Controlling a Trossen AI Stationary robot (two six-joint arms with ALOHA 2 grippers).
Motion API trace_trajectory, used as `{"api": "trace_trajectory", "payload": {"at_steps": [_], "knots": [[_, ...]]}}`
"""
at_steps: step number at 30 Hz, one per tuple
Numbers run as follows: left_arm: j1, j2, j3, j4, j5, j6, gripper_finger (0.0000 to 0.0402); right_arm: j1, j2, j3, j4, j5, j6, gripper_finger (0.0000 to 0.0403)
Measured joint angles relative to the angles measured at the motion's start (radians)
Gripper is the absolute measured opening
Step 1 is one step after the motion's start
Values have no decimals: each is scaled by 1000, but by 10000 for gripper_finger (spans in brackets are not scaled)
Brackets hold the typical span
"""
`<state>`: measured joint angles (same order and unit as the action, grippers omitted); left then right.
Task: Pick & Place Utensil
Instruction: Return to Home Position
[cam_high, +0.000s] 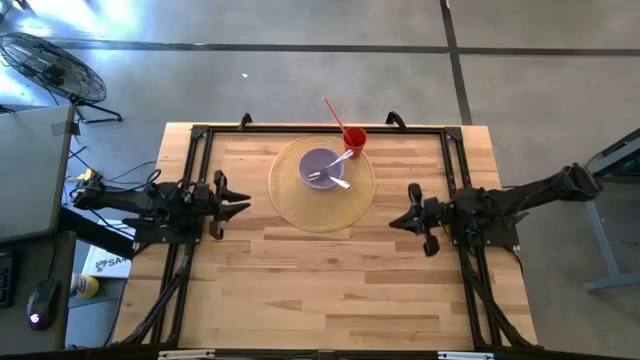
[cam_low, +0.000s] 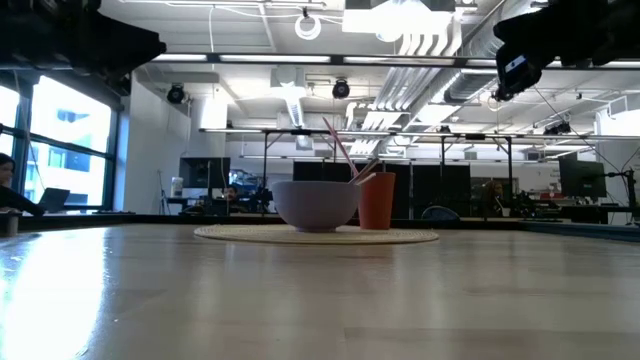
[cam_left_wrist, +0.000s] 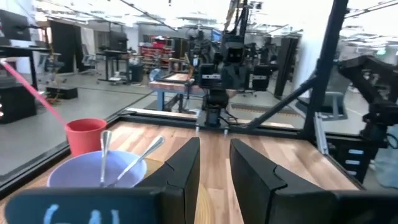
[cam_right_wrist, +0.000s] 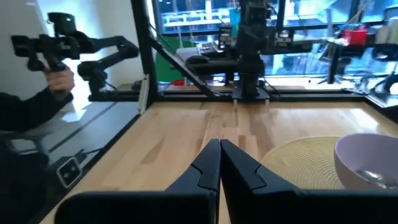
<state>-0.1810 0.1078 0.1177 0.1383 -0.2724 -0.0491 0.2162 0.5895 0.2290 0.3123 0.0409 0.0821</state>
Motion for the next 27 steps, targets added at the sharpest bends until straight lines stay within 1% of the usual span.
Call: {"api": "trace_trajectory", "payload": {"at_steps": [4,7,10,12,15,16,22,27], "knots": [[-3,0,0,-13,-4,3,85,-118,-26,0,-66,-154,47,1],[-3,0,0,-16,0,1,85,-193,-47,0,-88,-170,36,1],[-3,0,0,-16,0,0,85,-233,-70,0,-79,-162,-11,2],[-3,0,0,-26,0,0,85,-234,-84,0,-71,-127,-40,1],[-3,0,0,-43,-7,-8,85,-204,-95,0,-82,-17,-62,1],[-3,0,0,-43,-7,-8,85,-188,-95,0,-86,5,-63,1],[-3,0,0,-33,5,2,85,-101,-125,0,-99,14,-65,1],[-3,0,0,-44,0,51,85,-84,-195,0,-117,15,-65,1]]}}
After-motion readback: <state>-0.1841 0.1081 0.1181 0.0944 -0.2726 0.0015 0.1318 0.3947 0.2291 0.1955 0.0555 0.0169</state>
